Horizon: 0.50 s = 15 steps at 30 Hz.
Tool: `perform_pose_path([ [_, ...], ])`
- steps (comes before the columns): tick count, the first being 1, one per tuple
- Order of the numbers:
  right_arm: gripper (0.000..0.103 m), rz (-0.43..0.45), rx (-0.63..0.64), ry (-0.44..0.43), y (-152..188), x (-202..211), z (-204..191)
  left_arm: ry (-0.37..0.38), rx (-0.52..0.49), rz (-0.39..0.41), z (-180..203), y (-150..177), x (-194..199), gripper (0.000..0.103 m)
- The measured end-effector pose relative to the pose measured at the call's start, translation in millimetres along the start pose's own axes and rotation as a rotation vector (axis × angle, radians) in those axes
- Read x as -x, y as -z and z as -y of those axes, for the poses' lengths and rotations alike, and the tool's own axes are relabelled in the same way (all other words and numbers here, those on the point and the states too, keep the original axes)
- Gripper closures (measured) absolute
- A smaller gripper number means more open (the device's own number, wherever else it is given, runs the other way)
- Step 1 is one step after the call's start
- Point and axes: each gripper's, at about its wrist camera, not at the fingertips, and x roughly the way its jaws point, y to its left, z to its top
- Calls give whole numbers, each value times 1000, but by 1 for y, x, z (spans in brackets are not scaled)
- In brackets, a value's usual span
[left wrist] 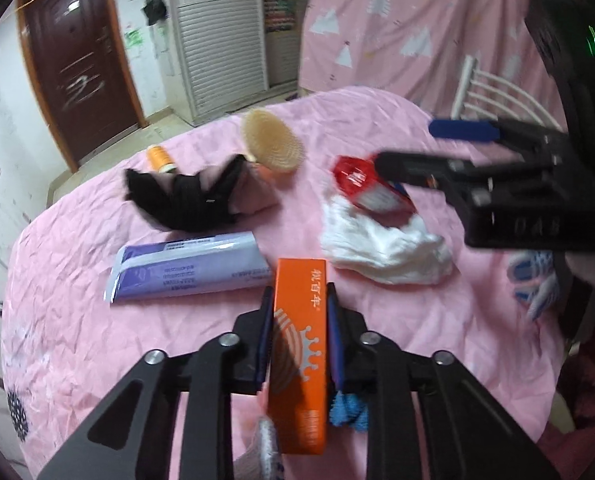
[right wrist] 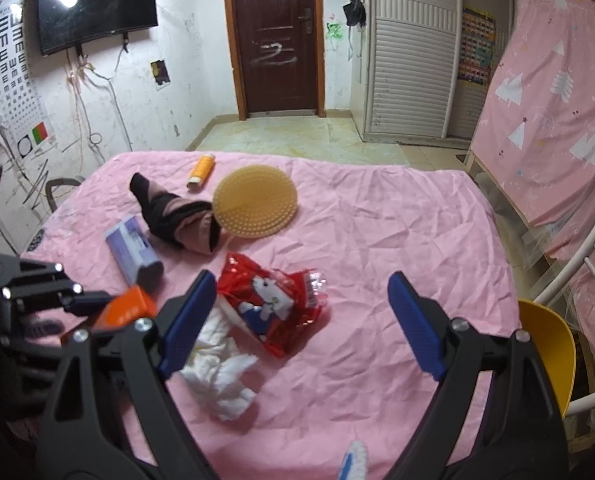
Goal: Collect trash
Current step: 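Grasp the orange box with left gripper while right grasps red wrapper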
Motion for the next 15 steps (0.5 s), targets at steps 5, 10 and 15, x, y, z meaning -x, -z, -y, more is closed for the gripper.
perform_pose_path([
  [5, 20, -22, 17, -17, -1, -8, -7, 21, 70, 59, -19, 2, 20, 90],
  [10, 43, -59, 37, -32, -1, -17, -14, 43, 110, 116, -33, 1, 38, 90],
  [15, 64, -93, 22, -32, 0, -26, -12, 43, 129, 140, -39, 0, 46, 90],
])
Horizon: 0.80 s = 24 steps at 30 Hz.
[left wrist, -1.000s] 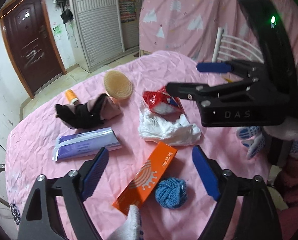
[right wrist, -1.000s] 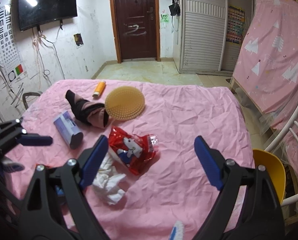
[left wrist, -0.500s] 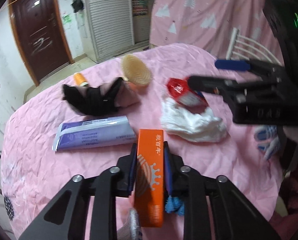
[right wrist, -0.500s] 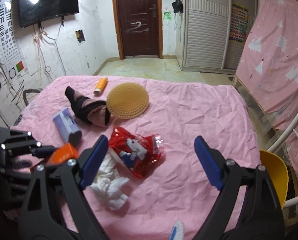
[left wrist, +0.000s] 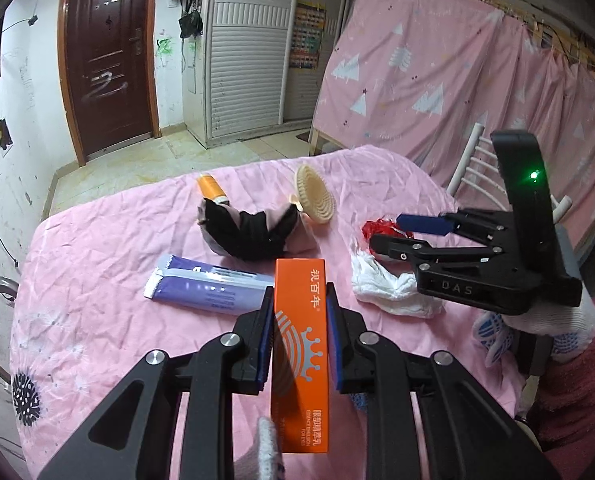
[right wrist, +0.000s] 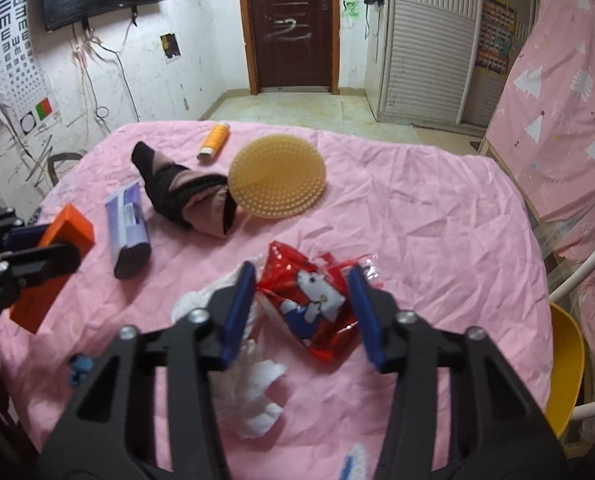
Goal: Collect trash
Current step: 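Grasp the orange box with left gripper while right grasps red wrapper, then carry orange box and red wrapper to the yellow bucket and release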
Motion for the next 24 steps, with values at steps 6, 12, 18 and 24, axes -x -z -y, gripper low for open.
perform_pose_path([
  [6, 73, 17, -20, -3, -2, 6, 4, -2, 10, 16, -4, -2, 7, 90],
  [12, 81, 57, -34, -16, -6, 20, 10, -1, 23, 42, -6, -5, 18, 90],
  [18, 81, 97, -46, -18, -7, 32, 18, -12, 29, 52, -2, -12, 23, 90],
  [24, 81, 152, -77, -13, -9, 51, 33, -23, 10, 61, 6, -18, 25, 90],
])
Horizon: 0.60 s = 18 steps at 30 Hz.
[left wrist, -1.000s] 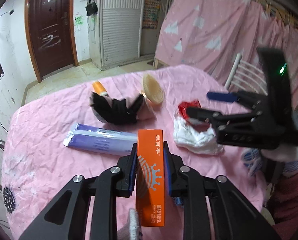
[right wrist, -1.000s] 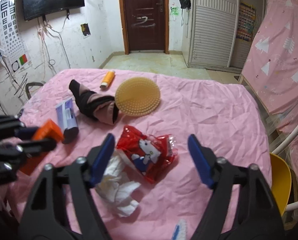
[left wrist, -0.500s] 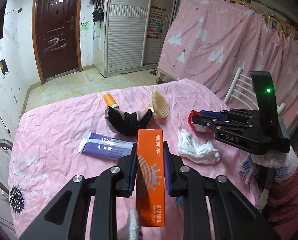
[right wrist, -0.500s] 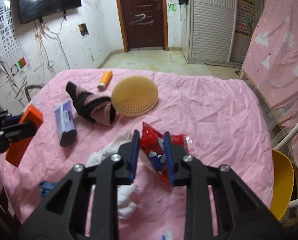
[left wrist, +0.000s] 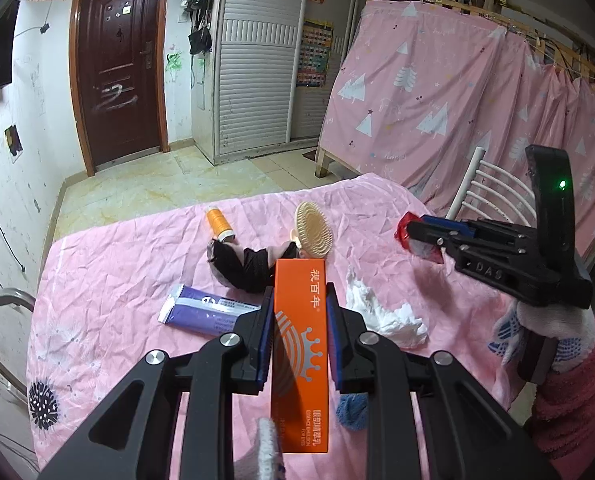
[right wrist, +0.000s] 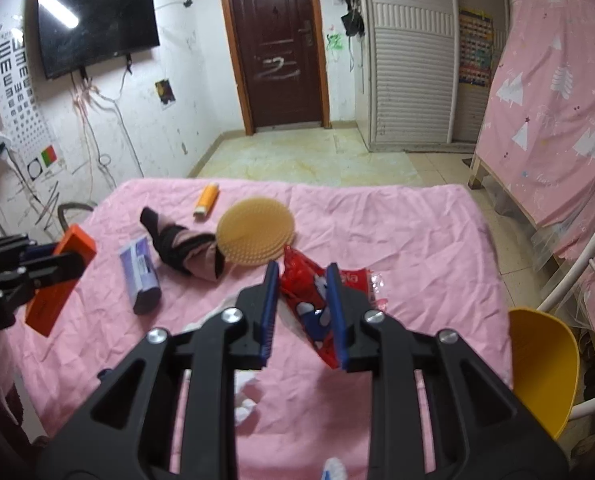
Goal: Collect trash
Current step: 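Carry orange box and red wrapper to the yellow bucket and release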
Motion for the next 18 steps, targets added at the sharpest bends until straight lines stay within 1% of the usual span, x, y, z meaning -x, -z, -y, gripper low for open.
perform_pose_path([
  [5, 81, 38, -33, 15, -3, 13, 19, 2, -24, 12, 14, -8, 0, 90],
  [18, 81, 119, -163, 67, 9, 46, 88, 10, -121, 15, 75, -32, -11, 90],
])
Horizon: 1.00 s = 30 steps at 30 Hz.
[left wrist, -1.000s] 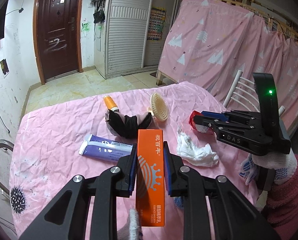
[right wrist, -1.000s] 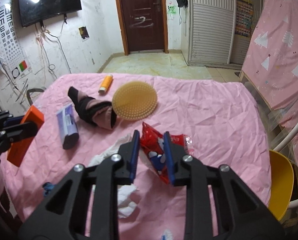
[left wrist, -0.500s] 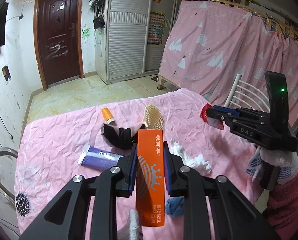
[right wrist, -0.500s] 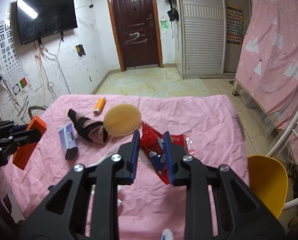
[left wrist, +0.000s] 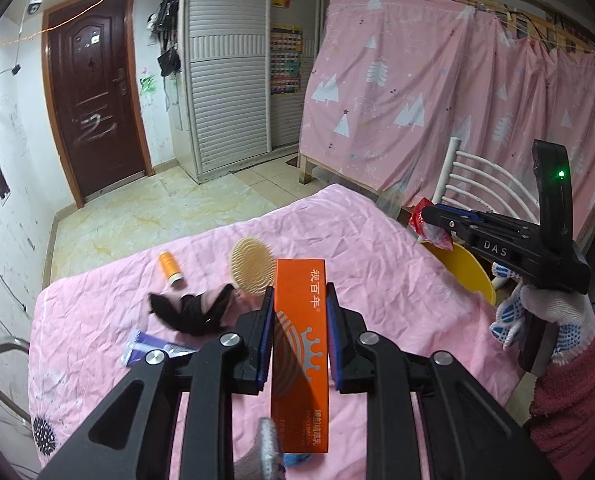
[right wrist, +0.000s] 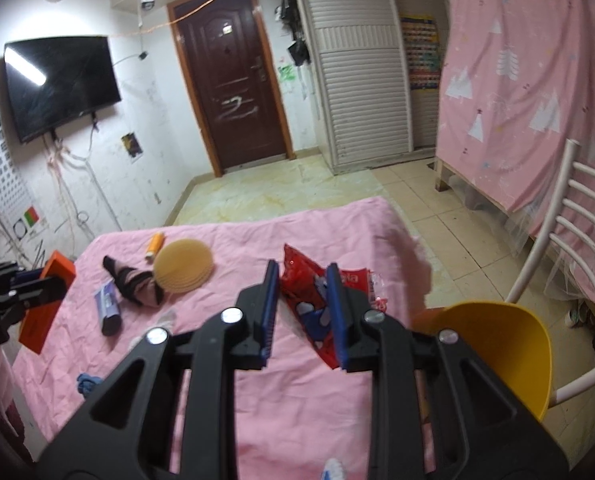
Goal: Collect trash
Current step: 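Carry orange box and red wrapper to the yellow bucket and release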
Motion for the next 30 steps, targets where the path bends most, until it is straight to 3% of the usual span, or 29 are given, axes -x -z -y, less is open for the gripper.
perform_pose_path([
  [17, 80, 49, -138, 72, 14, 24, 92, 65, -125, -14, 83, -35, -32, 90],
  [30, 80, 44, -231, 114, 27, 22, 155, 209, -149, -83, 161, -66, -104, 90],
])
